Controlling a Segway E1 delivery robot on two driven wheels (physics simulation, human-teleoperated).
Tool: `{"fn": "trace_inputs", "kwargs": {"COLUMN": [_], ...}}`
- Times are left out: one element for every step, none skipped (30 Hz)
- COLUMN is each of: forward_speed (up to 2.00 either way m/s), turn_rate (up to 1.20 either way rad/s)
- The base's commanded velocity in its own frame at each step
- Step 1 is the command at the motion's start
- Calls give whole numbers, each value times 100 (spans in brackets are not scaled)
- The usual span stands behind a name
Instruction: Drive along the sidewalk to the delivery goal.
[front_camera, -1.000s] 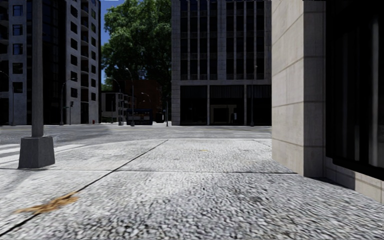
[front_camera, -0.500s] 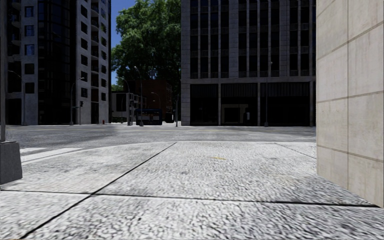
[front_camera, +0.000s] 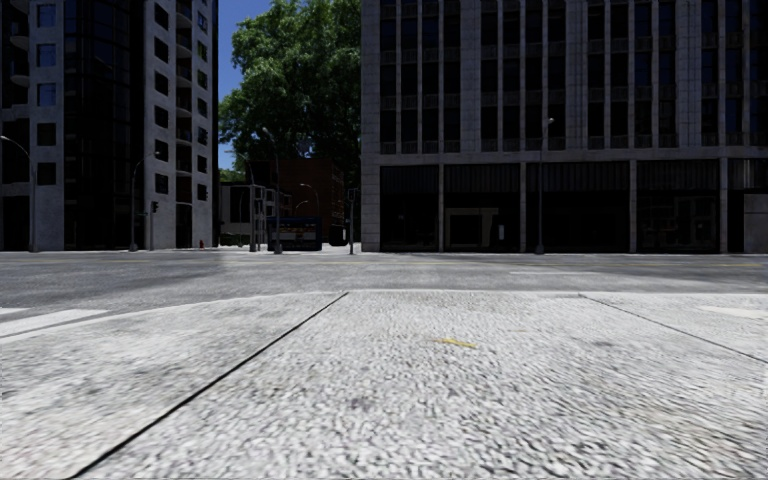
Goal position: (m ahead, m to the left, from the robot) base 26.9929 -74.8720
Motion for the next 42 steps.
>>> {"fn": "trace_inputs", "kwargs": {"forward_speed": [200,200,200,200,200,200,200,200,200,198,194,190,189,188,187,187,186,186,186,186,186,186,186,186,186,186,186,186,186,186,186,186,186,186,186,186,186,186,186,186,186,186], "turn_rate": [0,0,0,0,0,0,0,0,0,0,0,0,0,0,0,0,0,0,0,0,0,0,0,0,-10,-25,-30,-32,-32,-56,-99,-110,-113,-114,-114,-114,-114,-114,-114,-114,-114,-114]}}
